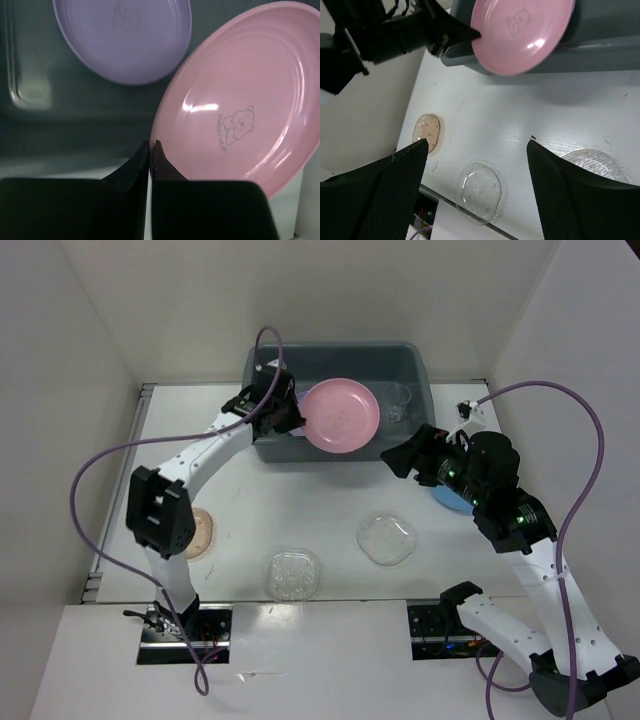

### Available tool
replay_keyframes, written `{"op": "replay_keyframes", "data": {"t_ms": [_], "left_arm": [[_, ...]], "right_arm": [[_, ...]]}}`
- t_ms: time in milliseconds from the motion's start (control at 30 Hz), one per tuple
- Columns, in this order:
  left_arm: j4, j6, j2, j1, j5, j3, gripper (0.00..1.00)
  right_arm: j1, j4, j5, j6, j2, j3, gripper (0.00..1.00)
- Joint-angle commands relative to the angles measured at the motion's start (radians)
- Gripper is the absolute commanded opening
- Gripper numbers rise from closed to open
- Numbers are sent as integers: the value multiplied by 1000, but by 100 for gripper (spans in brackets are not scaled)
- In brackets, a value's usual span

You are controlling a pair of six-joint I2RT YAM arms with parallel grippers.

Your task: Place the mixed dishes into the plastic bin

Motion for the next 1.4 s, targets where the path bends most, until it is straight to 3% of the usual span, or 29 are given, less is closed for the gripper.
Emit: {"op": "replay_keyframes", "data": {"t_ms": [0,233,400,700,800,867,933,1000,1133,1233,1367], "left_arm": [[54,48,123,69,-18,209,0],[-22,57,394,180,11,531,0],[-111,66,594,189,11,781,0],[-111,66,689,189,-13,754,0],[-111,66,698,189,-13,744,9],[-111,57,708,189,-13,744,25],[-111,57,708,189,-13,744,33],[-111,57,708,189,-23,744,52],[-111,68,698,207,-18,809,70],[-111,68,650,207,45,855,74],[-66,57,548,207,163,805,80]], "right_arm": [[-10,30,65,11,-14,9,85],[-41,12,97,21,-14,0,85],[-50,12,116,30,13,0,85],[-60,32,125,39,56,0,85],[-60,41,125,39,67,0,86],[-60,41,125,39,67,0,86],[-60,41,125,39,67,0,86],[-60,41,125,39,67,0,86],[-60,29,125,39,76,0,86],[-69,1,181,80,96,0,86],[-116,-74,393,129,171,11,86]]}}
